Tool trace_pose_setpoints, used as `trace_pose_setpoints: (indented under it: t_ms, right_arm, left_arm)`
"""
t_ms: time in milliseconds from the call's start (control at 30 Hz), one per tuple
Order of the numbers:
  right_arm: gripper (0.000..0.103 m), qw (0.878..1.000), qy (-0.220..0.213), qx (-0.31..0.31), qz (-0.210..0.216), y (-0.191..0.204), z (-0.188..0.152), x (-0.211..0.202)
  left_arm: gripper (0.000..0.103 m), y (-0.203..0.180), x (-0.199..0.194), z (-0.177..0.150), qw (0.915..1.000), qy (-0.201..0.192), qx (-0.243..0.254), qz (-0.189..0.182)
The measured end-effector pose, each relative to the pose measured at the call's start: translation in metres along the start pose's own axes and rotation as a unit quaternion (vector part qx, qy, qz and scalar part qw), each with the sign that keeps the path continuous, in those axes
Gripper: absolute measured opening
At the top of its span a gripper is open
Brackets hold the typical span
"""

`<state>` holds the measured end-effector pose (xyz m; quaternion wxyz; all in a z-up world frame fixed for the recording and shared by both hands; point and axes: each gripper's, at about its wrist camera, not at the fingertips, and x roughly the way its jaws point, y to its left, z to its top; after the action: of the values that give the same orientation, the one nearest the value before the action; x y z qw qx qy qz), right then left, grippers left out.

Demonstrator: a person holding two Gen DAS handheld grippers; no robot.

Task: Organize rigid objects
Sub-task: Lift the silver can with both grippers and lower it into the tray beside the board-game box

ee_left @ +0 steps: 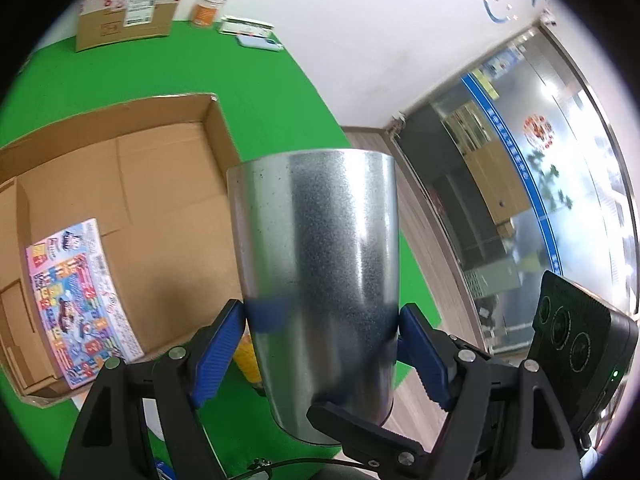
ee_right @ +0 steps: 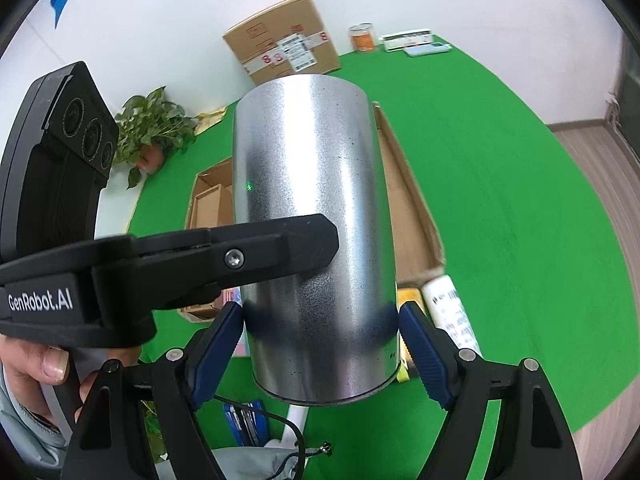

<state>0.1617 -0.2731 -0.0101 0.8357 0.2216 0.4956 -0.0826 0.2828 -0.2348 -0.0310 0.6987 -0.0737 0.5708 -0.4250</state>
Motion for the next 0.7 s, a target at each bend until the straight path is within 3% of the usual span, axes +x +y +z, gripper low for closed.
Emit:
trace_pose_setpoints:
  t_ms: [367,500,700]
  right_arm:
    - [0.078,0.995,0.048,-0.061,0.065,0.014,0.040,0.048]
    - [0.078,0.989,0.076,-0.058,0.115,0.013,0.051,0.081]
    - [0.078,0.981,0.128,-0.057,0.132,0.008,0.058,0.126]
  left_arm:
    - [0.078,0.052,-0.012,0.021,0.9957,-0.040,-0.058,0.060]
    - [0.078,0.072,-0.007,0.020,0.9887,-0.044,-0.096,0.106]
    - [0.078,0.101,0.013,0.018,0.9833,-0.027,-0.136,0.118]
